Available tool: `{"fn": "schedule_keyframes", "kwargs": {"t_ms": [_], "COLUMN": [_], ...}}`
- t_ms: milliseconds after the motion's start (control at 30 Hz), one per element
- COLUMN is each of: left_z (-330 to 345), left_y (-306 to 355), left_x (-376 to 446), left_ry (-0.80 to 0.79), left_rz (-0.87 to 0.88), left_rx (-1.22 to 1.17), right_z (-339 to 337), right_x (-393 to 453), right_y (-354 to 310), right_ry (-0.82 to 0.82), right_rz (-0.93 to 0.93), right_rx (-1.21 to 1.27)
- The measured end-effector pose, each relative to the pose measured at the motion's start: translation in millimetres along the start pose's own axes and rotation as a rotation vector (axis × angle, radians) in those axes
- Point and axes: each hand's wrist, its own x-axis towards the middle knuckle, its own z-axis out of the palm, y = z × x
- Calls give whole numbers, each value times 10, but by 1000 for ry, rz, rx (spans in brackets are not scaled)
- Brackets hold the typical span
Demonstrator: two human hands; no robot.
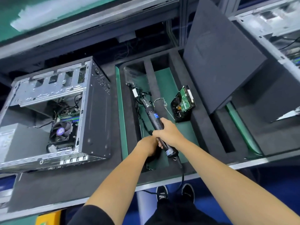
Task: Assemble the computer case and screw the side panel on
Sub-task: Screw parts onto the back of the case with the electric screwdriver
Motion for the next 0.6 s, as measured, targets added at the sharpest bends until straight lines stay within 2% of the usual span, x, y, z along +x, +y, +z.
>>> {"fn": "schedule_keyframes", "kwargs": {"t_ms": [167, 267, 333, 600], "left_z": [-44, -107, -161, 96], "left_y": [25, -39, -80, 30], "left_x": [-26, -45, -53, 8], "left_ry": [-11, 86, 101, -11], "left_rz": [65, 51, 25, -30], "left_rx": [-70, -254, -294, 10], "right_z": [-20, -23, -26, -26], "right_x": [19, 2, -9, -33], "right_y": [-8, -24, -32, -17], "right_ry": [-23, -34, -34, -42], "right_rz": [22, 32, 37, 29], "right_rx": [33, 54, 69, 126]}}
